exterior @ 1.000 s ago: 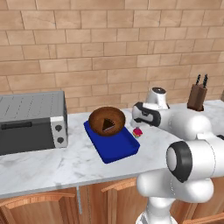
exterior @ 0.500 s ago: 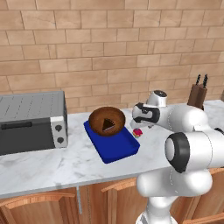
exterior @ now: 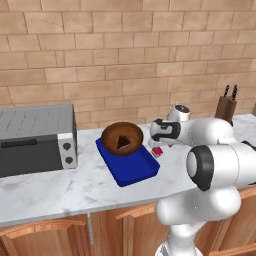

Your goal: Place the bowl with cake and the cupcake onto the tray.

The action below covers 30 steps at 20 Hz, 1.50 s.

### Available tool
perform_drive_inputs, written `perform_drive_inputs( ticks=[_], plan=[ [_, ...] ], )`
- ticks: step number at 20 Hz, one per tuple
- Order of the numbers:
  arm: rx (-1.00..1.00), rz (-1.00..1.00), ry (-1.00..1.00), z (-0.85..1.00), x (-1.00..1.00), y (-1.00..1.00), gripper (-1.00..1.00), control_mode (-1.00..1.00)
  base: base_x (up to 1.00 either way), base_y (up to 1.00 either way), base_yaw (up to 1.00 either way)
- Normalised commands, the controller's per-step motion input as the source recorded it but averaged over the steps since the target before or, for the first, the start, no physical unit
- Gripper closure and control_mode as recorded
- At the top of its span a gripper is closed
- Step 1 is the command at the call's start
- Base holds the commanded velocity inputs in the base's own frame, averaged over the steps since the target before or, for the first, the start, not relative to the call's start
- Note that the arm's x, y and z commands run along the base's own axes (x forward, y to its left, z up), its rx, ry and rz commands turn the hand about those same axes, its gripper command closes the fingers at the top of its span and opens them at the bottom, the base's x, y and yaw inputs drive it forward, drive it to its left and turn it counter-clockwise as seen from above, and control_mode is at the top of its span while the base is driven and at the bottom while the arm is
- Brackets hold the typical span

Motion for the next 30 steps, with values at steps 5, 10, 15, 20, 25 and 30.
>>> perform_drive_inputs(
  ticks=[5,10,15,20,25,30],
  plan=[
    [0.00,0.00,-0.05,-0.17,0.10,0.00,-1.00,-1.00,0.00,0.00,0.00],
    [0.01,0.00,-0.05,-0.18,0.10,0.00,-1.00,-1.00,0.00,0.00,0.00],
    [0.02,0.00,-0.03,-0.18,0.05,0.00,-1.00,-1.00,0.00,0.00,0.00],
    [0.01,0.00,-0.02,-0.16,0.05,0.00,-1.00,-1.00,0.00,0.00,0.00],
    [0.00,0.00,-0.01,-0.16,0.06,0.05,-1.00,-1.00,0.00,0.00,0.00],
    [0.00,0.00,-0.02,-0.13,0.08,0.10,1.00,-1.00,0.00,0.00,0.00]
  ],
)
